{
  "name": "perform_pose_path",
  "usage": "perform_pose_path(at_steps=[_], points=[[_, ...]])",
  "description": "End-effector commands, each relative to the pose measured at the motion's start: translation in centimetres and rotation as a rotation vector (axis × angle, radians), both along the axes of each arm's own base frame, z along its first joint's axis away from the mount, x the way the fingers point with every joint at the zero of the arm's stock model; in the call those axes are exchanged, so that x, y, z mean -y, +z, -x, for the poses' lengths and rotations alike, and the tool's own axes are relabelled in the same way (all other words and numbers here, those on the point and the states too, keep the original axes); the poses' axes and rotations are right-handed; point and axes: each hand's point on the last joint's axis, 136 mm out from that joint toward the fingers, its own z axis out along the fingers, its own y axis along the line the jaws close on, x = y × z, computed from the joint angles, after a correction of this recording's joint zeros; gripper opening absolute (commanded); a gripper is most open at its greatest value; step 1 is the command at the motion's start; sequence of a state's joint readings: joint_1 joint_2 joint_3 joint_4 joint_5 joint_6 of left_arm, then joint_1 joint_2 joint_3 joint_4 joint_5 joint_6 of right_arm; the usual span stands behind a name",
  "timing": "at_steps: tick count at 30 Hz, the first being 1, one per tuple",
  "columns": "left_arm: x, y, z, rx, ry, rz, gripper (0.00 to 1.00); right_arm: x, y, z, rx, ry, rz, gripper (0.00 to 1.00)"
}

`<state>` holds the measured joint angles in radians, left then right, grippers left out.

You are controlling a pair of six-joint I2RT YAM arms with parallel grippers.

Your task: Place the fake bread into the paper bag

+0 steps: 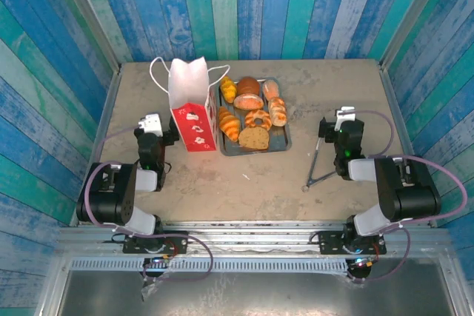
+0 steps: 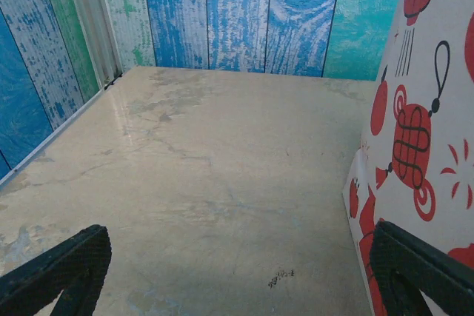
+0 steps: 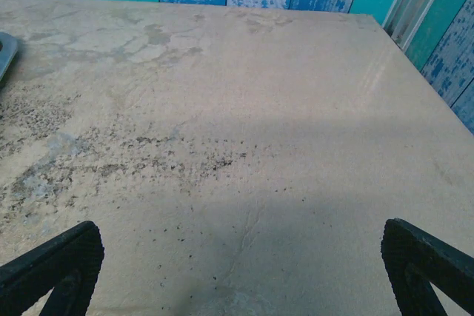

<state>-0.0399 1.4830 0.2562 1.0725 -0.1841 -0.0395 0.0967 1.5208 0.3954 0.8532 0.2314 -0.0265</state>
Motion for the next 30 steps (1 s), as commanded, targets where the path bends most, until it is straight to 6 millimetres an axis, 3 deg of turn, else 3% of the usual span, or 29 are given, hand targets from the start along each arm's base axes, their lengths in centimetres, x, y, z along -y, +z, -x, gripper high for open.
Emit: perform_pose_path(at_steps=[1, 30], points=[[-0.09, -0.08, -0.36, -0.002, 0.001, -0.002, 0.94, 0.2, 0.35, 0.09, 0.012, -0.013, -0.001, 1.0], [-0.32, -0.05, -0.28, 0.001, 0.014, 0.003, 0.94, 0.61, 1.07, 0.37, 0.022, -0.033, -0.012, 1.0]])
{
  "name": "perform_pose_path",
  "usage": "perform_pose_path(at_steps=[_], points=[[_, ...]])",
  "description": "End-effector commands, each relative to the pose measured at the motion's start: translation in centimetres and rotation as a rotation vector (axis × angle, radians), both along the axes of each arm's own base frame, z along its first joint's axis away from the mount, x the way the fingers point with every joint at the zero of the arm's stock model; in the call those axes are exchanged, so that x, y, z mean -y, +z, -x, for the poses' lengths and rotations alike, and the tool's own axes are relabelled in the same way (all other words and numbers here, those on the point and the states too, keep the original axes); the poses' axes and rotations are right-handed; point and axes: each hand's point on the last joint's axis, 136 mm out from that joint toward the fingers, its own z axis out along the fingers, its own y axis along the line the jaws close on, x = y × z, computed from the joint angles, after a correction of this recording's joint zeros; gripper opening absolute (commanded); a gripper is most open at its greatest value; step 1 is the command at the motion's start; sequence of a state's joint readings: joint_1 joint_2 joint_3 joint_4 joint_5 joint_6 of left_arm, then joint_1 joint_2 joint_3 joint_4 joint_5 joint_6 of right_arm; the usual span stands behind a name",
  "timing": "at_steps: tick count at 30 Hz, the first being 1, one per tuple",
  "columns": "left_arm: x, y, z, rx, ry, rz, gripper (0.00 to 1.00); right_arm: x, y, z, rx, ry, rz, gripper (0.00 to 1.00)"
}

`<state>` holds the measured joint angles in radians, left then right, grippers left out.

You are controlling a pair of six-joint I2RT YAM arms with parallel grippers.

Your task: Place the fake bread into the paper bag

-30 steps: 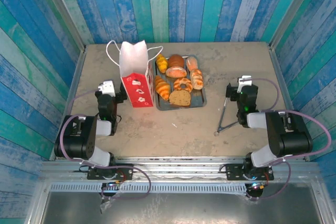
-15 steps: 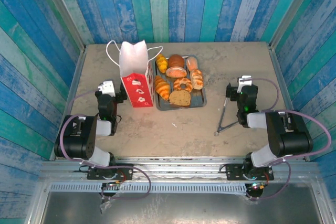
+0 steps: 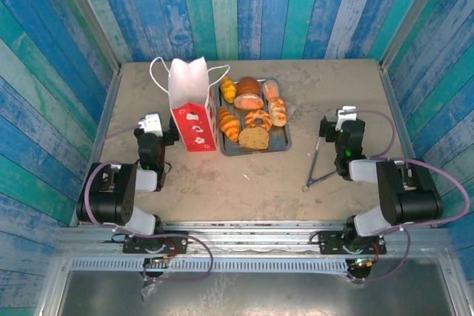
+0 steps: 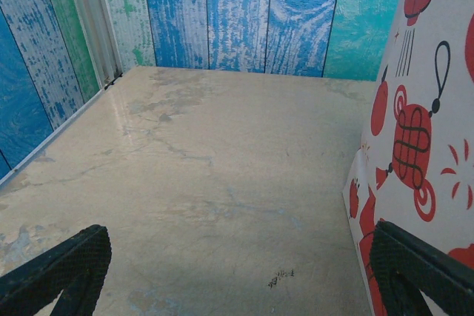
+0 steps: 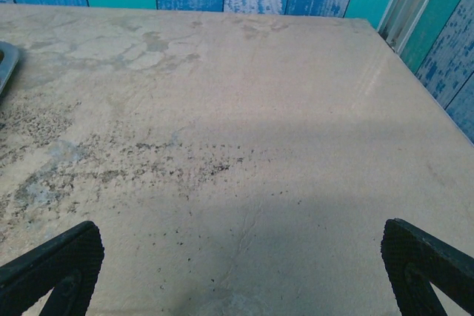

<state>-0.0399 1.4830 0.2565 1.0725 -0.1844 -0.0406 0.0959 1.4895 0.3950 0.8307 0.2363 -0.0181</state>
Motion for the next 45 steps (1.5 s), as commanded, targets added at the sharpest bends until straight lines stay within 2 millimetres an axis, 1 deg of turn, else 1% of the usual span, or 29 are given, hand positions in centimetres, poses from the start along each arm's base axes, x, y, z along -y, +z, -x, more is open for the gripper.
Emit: perform_pose_path(at_steps=[1, 6, 16, 18, 20, 22, 25, 27, 28, 31, 34, 36, 37, 39, 41, 42, 45], points=[[-0.3, -0.1, -0.3, -0.001, 0.014, 0.001, 0.94, 0.5, 0.4, 0.2, 0.011, -0.024, -0.005, 1.0], [-0.3, -0.1, -0.3, -0.001, 0.015, 0.001, 0.94, 0.4, -0.2, 0.0, 0.004, -0.02, -0.002, 1.0], [-0.3, -0.1, -0.3, -0.001, 0.014, 0.001, 0.94, 0.3, -0.1, 0.0, 0.006, -0.019, 0.001, 1.0], [-1.0, 0.3, 0.0, 0.014, 0.055, 0.01, 0.94, 0.5, 0.6, 0.3, 0.021, -0.026, 0.0, 1.0], [-1.4, 1.3, 0.7, 0.04, 0.082, 0.022, 0.94, 0.7, 2.2, 0.8, 0.025, -0.041, -0.004, 1.0], [-1.5, 2.7, 1.3, 0.06, 0.083, 0.025, 0.94, 1.1, 3.6, 1.6, -0.005, -0.064, -0.007, 1.0], [-1.5, 5.5, 2.1, 0.095, 0.083, 0.025, 0.94, 1.0, 5.9, 3.2, -0.023, -0.06, -0.045, 1.0], [-2.0, 6.6, 2.8, 0.098, 0.114, 0.047, 0.94, 0.9, 7.2, 4.4, -0.041, -0.079, -0.116, 1.0], [-2.5, 7.3, 3.2, 0.101, 0.145, 0.079, 0.94, 0.8, 7.9, 4.9, -0.05, -0.089, -0.162, 1.0], [-3.4, 8.3, 4.3, 0.099, 0.223, 0.222, 0.94, 0.1, 9.2, 6.7, -0.1, -0.094, -0.282, 1.0], [-3.0, 10.1, 4.7, 0.09, 0.218, 0.36, 0.94, -0.7, 10.2, 8.6, -0.158, -0.097, -0.392, 1.0], [-2.3, 11.7, 4.8, 0.067, 0.196, 0.428, 0.94, -0.7, 9.9, 10.4, -0.233, -0.155, -0.471, 1.0], [-2.1, 12.1, 4.9, 0.047, 0.193, 0.457, 0.94, -0.4, 9.6, 11.2, -0.262, -0.197, -0.505, 1.0], [-1.4, 13.3, 5.1, 0.015, 0.165, 0.499, 0.94, -0.2, 8.6, 12.9, -0.343, -0.294, -0.583, 1.0], [-0.5, 14.4, 5.4, -0.011, 0.116, 0.518, 0.94, -0.3, 7.1, 14.7, -0.462, -0.385, -0.642, 1.0], [-0.1, 14.7, 5.7, -0.027, 0.095, 0.519, 0.94, -0.6, 6.4, 15.5, -0.529, -0.411, -0.662, 1.0], [0.3, 15.1, 7.0, -0.047, 0.078, 0.534, 0.94, -1.4, 4.8, 17.0, -0.655, -0.475, -0.695, 1.0]])
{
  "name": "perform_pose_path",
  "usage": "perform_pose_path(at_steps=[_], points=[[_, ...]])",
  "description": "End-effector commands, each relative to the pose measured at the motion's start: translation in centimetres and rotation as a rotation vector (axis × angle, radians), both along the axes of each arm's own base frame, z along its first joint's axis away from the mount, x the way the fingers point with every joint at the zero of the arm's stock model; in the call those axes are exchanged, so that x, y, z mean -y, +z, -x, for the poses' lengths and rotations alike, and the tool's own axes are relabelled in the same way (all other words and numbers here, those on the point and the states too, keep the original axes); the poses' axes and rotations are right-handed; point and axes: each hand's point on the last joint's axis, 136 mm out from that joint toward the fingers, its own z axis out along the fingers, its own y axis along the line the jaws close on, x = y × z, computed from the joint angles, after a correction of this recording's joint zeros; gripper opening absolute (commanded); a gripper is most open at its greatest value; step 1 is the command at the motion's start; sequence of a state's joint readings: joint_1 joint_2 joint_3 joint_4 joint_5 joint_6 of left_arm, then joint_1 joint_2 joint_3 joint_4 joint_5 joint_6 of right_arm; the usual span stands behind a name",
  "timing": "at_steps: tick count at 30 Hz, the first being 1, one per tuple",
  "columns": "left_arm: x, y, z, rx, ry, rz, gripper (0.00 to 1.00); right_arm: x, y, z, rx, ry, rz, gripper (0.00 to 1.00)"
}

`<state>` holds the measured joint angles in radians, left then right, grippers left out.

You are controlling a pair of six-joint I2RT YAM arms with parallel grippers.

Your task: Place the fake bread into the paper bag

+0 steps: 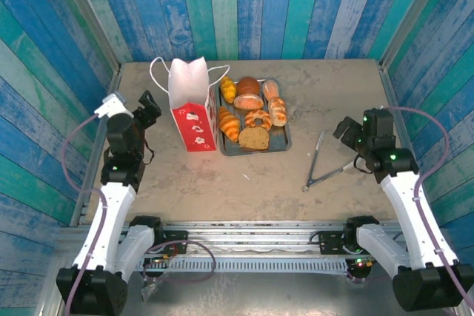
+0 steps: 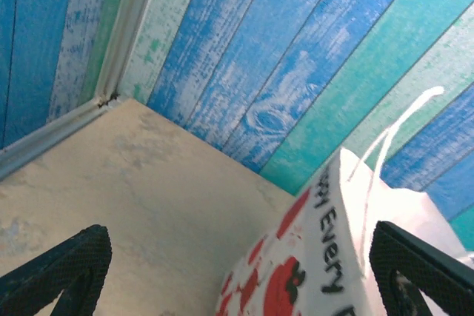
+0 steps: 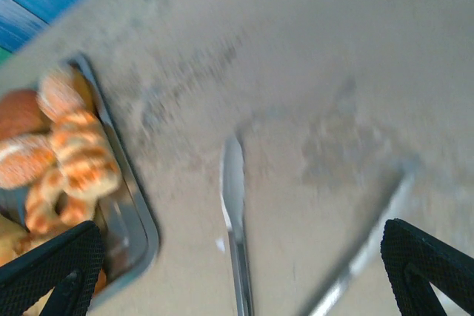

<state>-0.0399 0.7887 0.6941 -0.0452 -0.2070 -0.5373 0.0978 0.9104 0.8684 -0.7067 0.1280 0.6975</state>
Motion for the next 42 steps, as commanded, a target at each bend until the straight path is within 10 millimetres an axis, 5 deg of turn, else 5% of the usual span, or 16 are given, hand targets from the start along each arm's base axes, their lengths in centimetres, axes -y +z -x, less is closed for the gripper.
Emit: perform_pose_path(at_steps=[1, 15, 21, 30, 42], points=[[1.1, -2.5, 2.2, -0.129, -0.059, 0.066, 0.94, -0.8, -4.2, 5.1, -0.305, -0.113, -0.104, 1.0], [2.9, -9.6, 4.2, -0.207, -0.137, 0.194, 0.94, -3.0, -8.1, 7.3, -0.438, -0.22, -0.04, 1.0], [2.5, -10.7, 4.5, -0.201, -0.117, 0.194, 0.94, -4.6, -8.5, 6.1, -0.421, -0.177, 0.057, 1.0], [2.5, -10.8, 4.4, -0.209, -0.113, 0.185, 0.94, -5.5, -12.4, 6.0, -0.484, -0.202, 0.149, 1.0], [2.4, -11.1, 4.4, -0.224, -0.112, 0.181, 0.94, -5.9, -15.2, 4.8, -0.49, -0.234, 0.157, 1.0]])
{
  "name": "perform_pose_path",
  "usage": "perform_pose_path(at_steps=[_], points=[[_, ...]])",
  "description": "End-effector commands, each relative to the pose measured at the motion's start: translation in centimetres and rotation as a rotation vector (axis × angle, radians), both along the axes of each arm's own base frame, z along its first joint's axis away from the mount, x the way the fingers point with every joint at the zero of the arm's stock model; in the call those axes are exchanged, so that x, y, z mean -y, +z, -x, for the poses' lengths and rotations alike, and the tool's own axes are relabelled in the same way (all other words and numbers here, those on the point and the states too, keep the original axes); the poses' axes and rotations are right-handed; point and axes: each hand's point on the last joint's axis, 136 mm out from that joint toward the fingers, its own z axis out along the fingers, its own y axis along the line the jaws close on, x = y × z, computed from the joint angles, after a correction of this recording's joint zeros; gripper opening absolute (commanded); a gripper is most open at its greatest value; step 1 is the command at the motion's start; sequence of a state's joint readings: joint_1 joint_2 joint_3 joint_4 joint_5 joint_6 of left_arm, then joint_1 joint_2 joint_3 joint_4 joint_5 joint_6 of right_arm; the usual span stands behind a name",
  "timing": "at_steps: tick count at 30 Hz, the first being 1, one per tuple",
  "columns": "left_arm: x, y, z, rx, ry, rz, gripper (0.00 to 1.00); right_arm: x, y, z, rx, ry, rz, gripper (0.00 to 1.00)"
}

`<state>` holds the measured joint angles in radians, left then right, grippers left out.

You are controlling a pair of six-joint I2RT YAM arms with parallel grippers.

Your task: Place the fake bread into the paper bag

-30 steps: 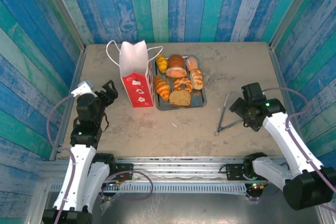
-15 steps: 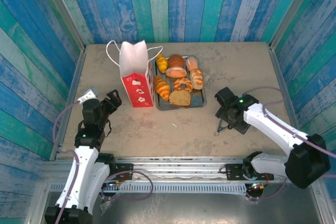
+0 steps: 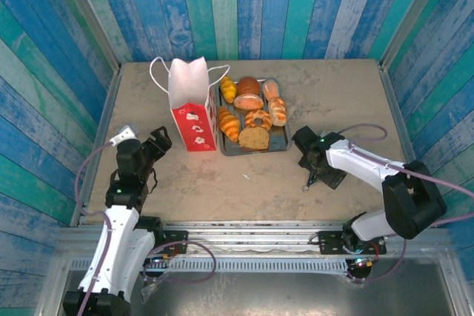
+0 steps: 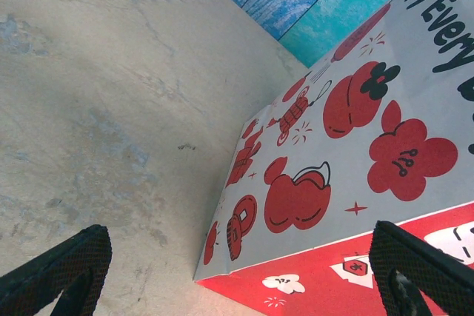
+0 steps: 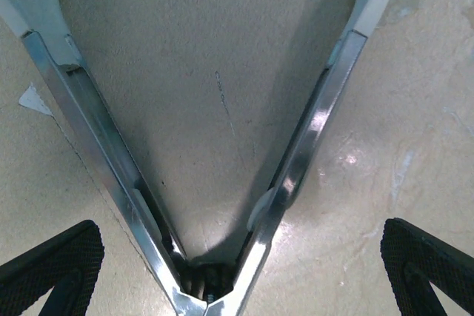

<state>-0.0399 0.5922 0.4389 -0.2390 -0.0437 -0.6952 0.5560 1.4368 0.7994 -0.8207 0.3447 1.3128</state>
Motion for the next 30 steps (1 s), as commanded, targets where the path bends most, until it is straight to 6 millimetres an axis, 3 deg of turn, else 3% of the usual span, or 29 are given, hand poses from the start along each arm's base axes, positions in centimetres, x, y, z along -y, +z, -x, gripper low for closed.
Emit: perform_pose_path(at_steps=[1, 8, 30], points=[[-0.2, 0.3, -0.1, 0.015, 0.005, -0.005, 0.94, 0.6, -0.6, -0.2, 0.023, -0.035, 0.025, 1.0], [-0.2, 0.7, -0.1, 0.013, 0.004, -0.02, 0.94, 0.8, -2.0, -0.7, 0.019, -0.046, 0.007, 1.0], [-0.3, 0.4, -0.3, -0.006, 0.003, -0.025, 0.94, 2.5, -3.1, -2.7, 0.07, -0.016, 0.032, 1.0]])
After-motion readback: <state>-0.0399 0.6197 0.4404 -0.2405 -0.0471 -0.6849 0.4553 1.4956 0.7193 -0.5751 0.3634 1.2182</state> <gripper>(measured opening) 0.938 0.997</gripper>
